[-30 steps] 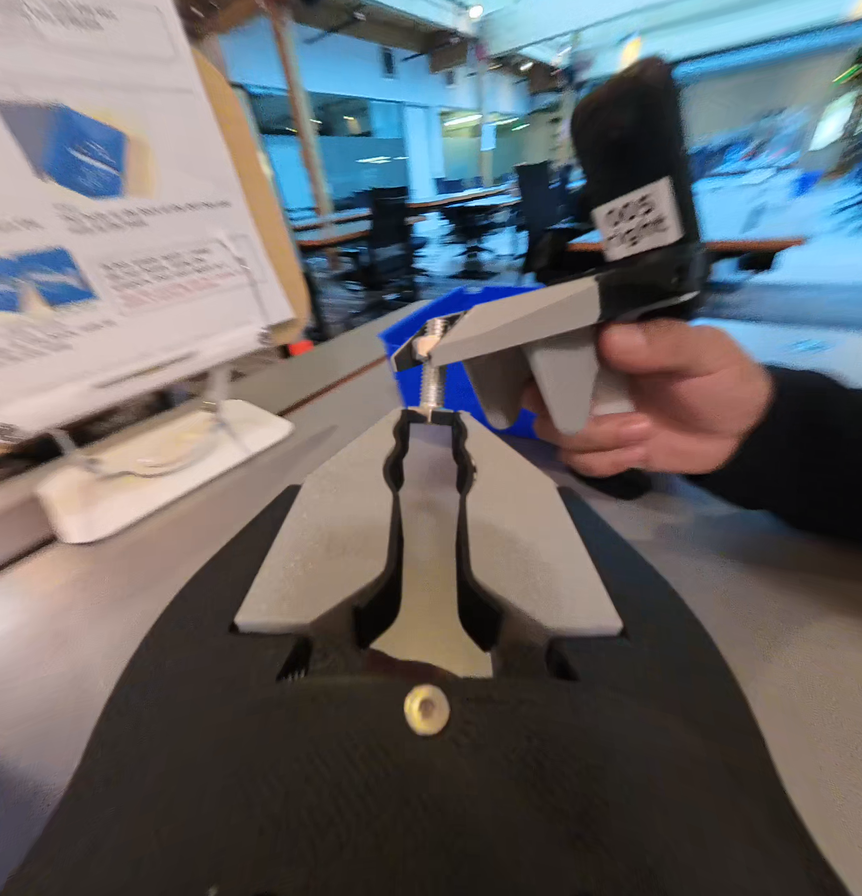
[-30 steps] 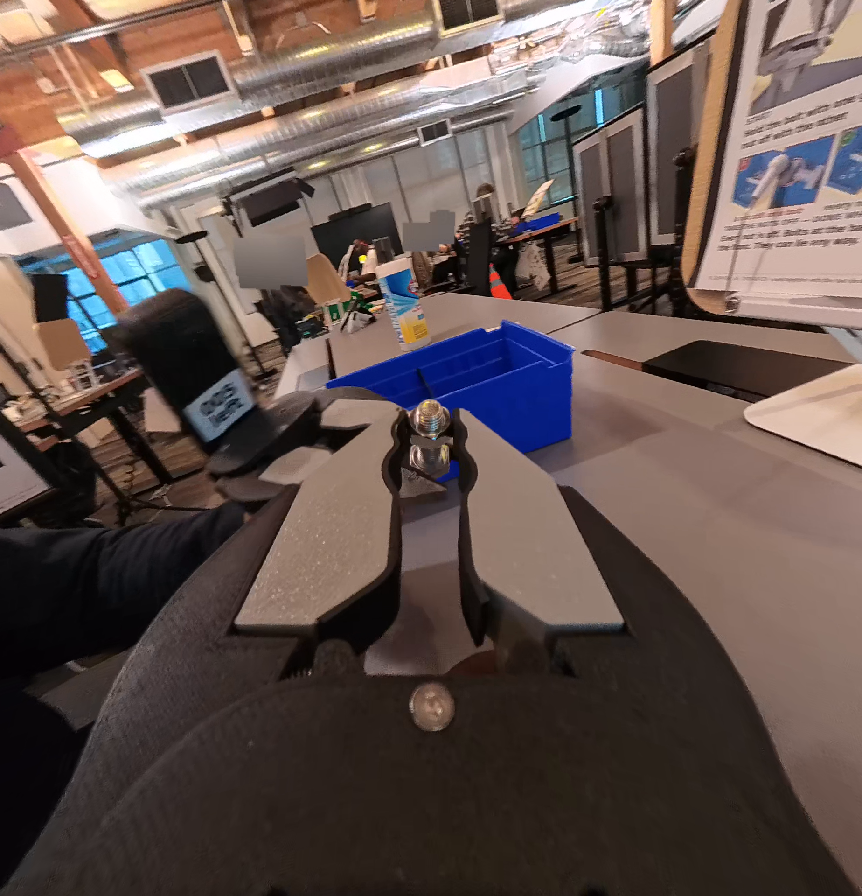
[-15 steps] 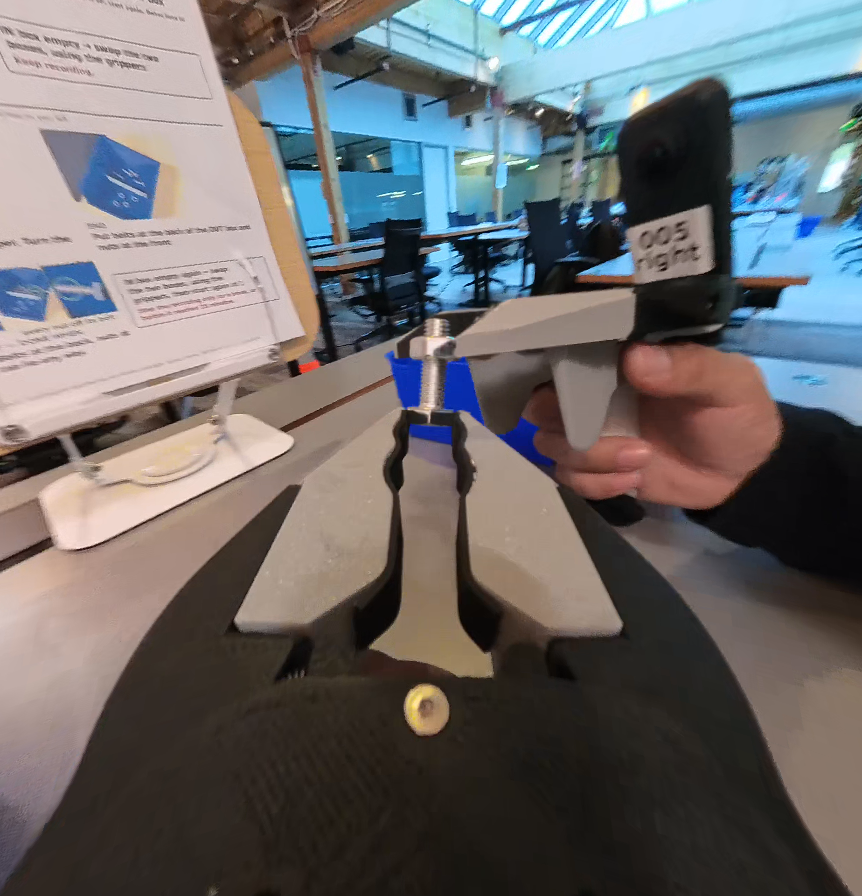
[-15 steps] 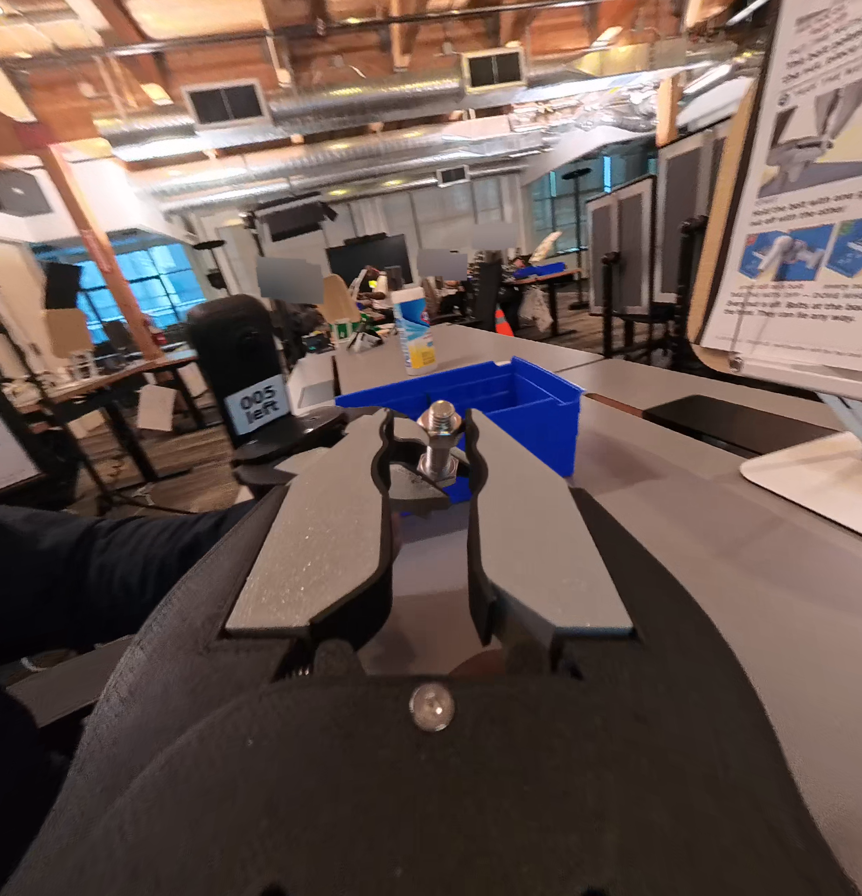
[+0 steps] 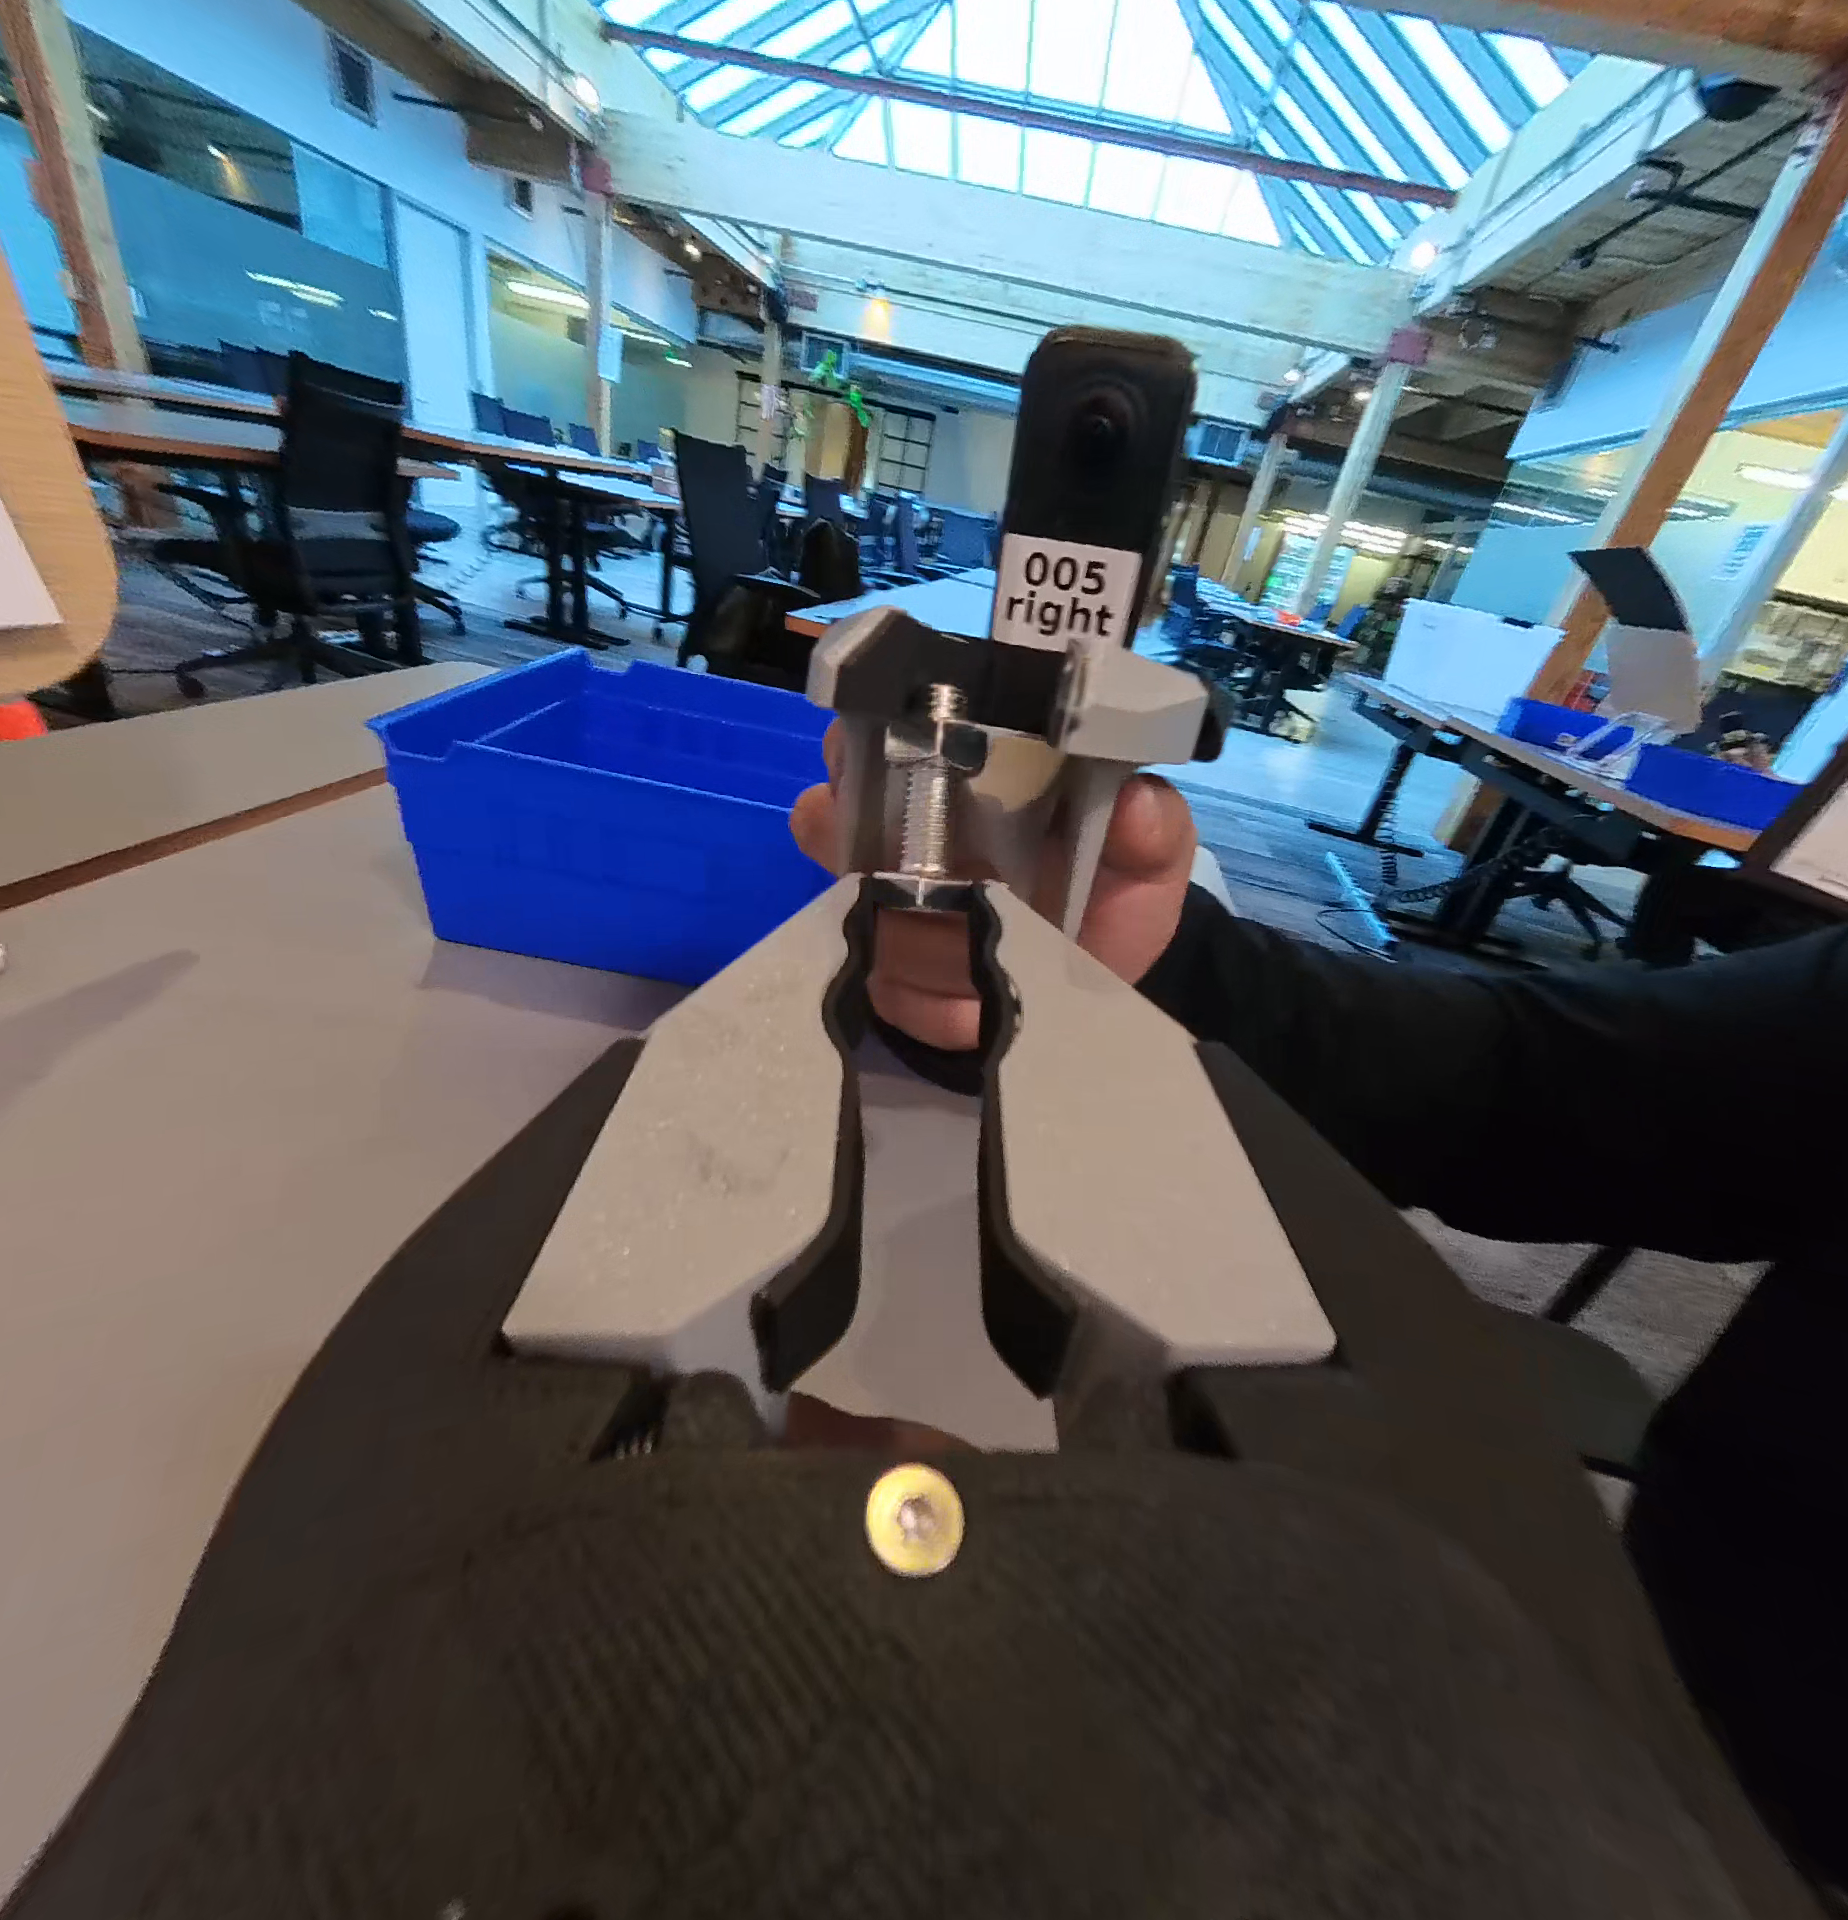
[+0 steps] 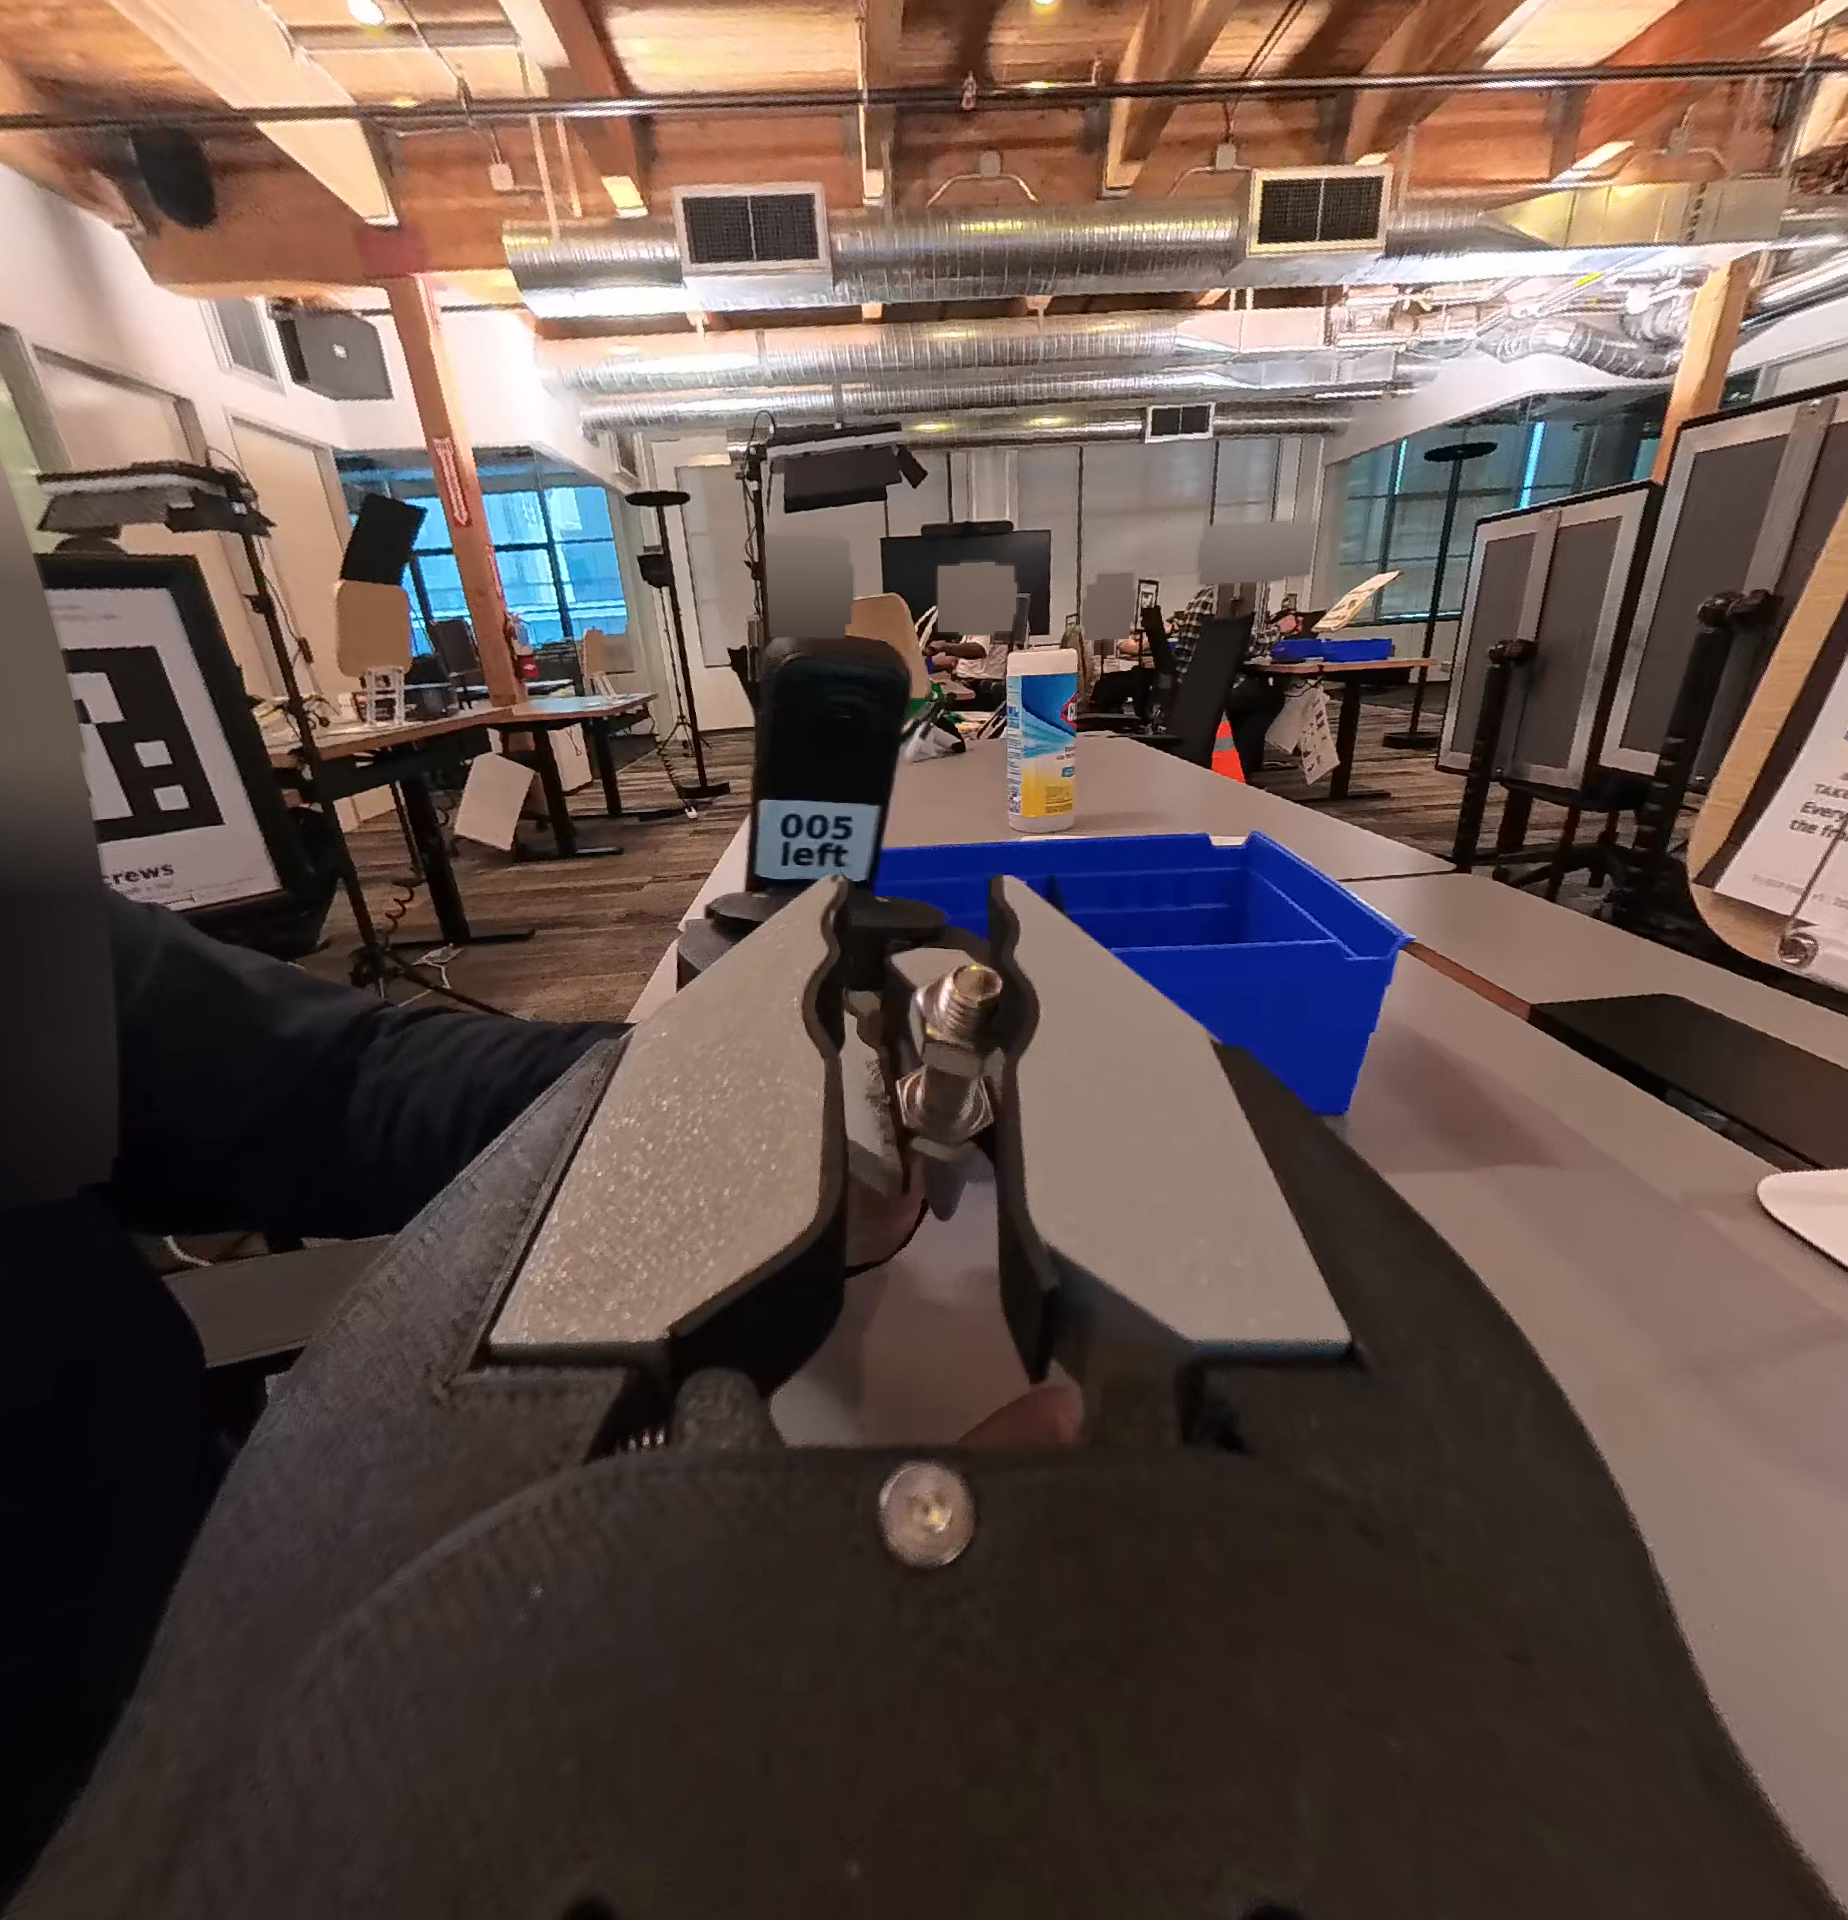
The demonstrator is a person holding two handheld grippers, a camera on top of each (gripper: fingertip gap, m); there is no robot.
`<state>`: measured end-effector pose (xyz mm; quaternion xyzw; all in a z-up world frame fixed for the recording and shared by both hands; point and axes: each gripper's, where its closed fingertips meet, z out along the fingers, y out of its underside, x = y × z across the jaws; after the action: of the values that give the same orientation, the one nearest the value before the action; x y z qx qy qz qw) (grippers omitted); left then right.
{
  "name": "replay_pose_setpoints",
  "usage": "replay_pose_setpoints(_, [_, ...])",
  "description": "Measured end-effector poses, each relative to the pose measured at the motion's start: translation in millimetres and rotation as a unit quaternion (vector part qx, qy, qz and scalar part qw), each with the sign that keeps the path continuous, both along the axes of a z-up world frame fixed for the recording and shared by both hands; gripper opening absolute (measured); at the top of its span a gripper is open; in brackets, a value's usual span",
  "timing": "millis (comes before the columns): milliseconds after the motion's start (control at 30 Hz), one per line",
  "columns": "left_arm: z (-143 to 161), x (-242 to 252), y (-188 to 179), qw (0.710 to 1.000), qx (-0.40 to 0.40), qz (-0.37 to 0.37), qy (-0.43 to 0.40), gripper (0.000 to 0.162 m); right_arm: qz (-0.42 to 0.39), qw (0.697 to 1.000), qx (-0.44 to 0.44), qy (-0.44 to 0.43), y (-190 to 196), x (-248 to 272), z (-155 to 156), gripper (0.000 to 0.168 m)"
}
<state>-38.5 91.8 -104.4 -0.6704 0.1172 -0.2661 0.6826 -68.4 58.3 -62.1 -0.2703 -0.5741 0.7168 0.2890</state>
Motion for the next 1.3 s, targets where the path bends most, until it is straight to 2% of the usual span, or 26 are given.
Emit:
replay_pose_setpoints(167, [8, -13, -1, 0.999, 0.018, 0.028, -0.003, 0.015, -0.012, 1.0, -0.014, -0.017, 14, -3, -1, 0.022])
replay_pose_setpoints(267, [15, -22, -4, 0.999, 0.025, 0.035, -0.027, 0.015, -0.011, 1.0, -0.018, -0.011, 18, -1, 1, 0.014])
replay_pose_setpoints(400, [18, -28, -5, 0.998, 0.031, 0.041, -0.037, 0.015, -0.024, 0.999, -0.033, -0.005, 20, -3, 5, 0.025])
replay_pose_setpoints(567, [25, -17, -12, 0.997, 0.047, 0.003, -0.056, 0.015, -0.039, 0.999, -0.036, -0.003, 26, -5, 6, 0.028])
replay_pose_setpoints(867, [45, -39, -24, 0.981, 0.082, -0.026, -0.174, 0.015, -0.019, 1.0, -0.021, 0.006, 20, 3, 9, 0.024])
replay_pose_setpoints(1033, [41, -33, -22, 0.983, 0.072, -0.034, -0.166, 0.015, -0.029, 0.999, -0.021, -0.005, 19, -2, 5, 0.023])
replay_pose_setpoints(1100, [40, -30, -20, 0.983, 0.069, -0.036, -0.164, 0.015, -0.029, 0.999, -0.015, -0.009, 17, -3, 3, 0.015])
replay_pose_setpoints(1300, [36, -30, -17, 0.985, 0.057, -0.032, -0.159, 0.015, -0.043, 0.999, 0.001, -0.017, 19, -6, 0, 0.014])
